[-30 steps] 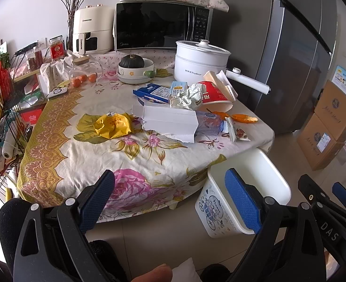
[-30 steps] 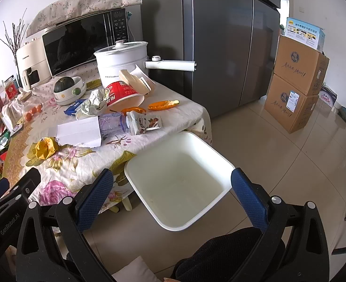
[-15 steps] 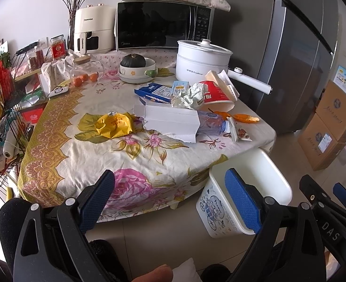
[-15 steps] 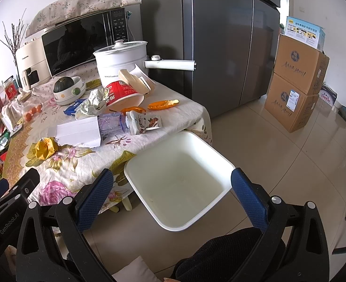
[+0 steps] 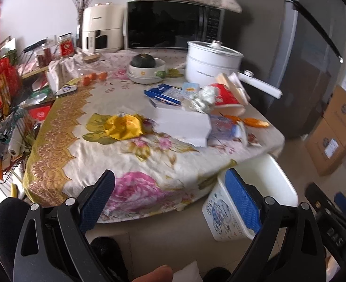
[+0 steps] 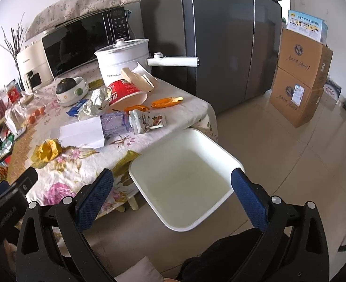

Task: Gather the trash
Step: 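Reach the left tool to the yellow snack wrapper and close on it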

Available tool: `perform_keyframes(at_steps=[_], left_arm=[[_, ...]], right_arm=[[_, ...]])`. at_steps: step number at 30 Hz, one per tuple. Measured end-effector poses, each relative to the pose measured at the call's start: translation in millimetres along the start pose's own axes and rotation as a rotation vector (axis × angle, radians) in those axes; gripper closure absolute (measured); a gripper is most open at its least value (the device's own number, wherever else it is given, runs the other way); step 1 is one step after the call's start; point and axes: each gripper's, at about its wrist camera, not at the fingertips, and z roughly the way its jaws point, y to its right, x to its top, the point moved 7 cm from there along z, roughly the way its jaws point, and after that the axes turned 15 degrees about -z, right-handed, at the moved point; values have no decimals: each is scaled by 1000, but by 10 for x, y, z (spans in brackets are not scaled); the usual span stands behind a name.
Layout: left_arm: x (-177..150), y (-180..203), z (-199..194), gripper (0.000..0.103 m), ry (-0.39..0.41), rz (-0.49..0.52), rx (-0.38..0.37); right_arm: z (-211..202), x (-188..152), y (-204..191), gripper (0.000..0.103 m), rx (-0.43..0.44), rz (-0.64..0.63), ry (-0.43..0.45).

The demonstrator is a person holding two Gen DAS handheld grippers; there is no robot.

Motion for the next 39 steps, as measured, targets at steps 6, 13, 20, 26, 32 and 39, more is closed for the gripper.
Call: perform_keyframes(at_steps=[6,13,20,26,32,39], left_arm=[[612,-309,179,8,51,-125,65],[1196,-559,522,7,71,-227,71],[1698,-636,844,7,40,-241,25],[1990,-549,1161,7,-50,-183,-126],[1628,-681,1615,7,-314,-185,-143],[1438,-893,1951,7,-456,-13,38]], right_arm=[[180,160,-145,7,194,65,40],[554,348,-421,7,359,104,-26],[742,775,-615,7,502,156,-51],[917,1235,-748,7,525,93,-70],[1199,1532,-917,7,645,115,-140],[1480,1239,-1022,7,778,10,-234]])
